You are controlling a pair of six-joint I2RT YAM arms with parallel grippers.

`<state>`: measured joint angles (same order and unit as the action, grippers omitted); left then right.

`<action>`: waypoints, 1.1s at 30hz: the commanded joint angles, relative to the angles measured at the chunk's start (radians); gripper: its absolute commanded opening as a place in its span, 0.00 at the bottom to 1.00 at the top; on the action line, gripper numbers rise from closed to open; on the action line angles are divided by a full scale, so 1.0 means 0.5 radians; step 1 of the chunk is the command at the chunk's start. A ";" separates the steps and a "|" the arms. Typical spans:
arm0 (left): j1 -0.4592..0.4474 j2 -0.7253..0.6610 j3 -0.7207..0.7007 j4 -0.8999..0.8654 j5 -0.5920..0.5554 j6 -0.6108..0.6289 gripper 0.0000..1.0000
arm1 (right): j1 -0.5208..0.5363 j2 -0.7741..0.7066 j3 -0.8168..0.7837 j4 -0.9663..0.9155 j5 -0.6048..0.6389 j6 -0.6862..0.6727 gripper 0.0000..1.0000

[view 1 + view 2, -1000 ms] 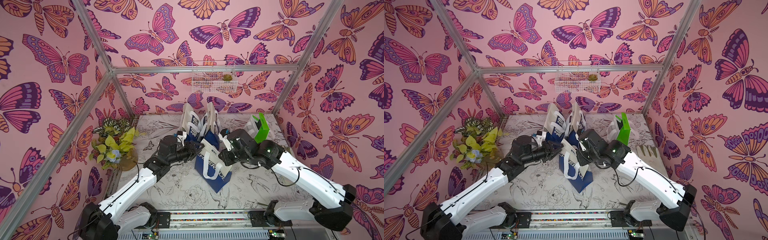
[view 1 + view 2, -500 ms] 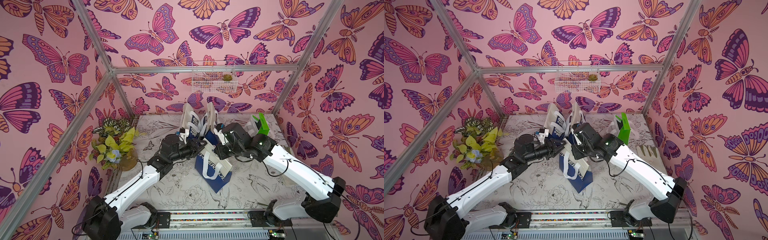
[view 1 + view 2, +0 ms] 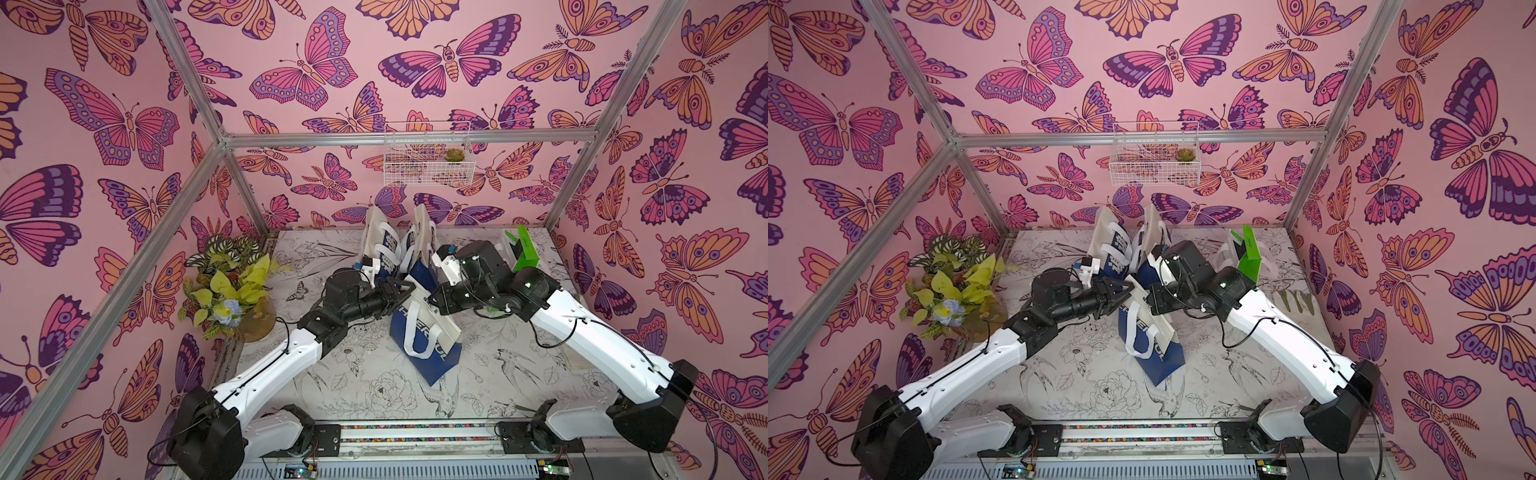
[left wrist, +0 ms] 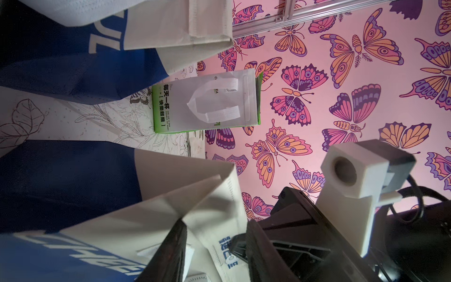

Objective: Open the takeout bag
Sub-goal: Move the takeout bag to the center of the board, then open the takeout bag at the center of the board.

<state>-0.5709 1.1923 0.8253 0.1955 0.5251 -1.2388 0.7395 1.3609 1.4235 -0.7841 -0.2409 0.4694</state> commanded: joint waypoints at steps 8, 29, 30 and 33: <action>-0.011 0.049 0.044 0.126 0.043 -0.010 0.42 | -0.043 -0.080 -0.116 0.219 -0.254 0.070 0.00; -0.033 0.140 0.119 0.451 0.043 -0.062 0.28 | -0.045 -0.086 -0.079 0.090 -0.143 0.057 0.00; -0.032 0.140 0.125 0.452 0.049 -0.055 0.28 | -0.043 -0.086 -0.076 0.089 -0.142 0.055 0.00; -0.039 0.231 0.138 0.439 0.085 -0.049 0.24 | -0.045 -0.086 -0.065 0.084 -0.148 0.063 0.00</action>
<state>-0.5823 1.2732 0.8642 0.3275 0.5354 -1.2675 0.7147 1.3346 1.3674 -0.7155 -0.2993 0.4950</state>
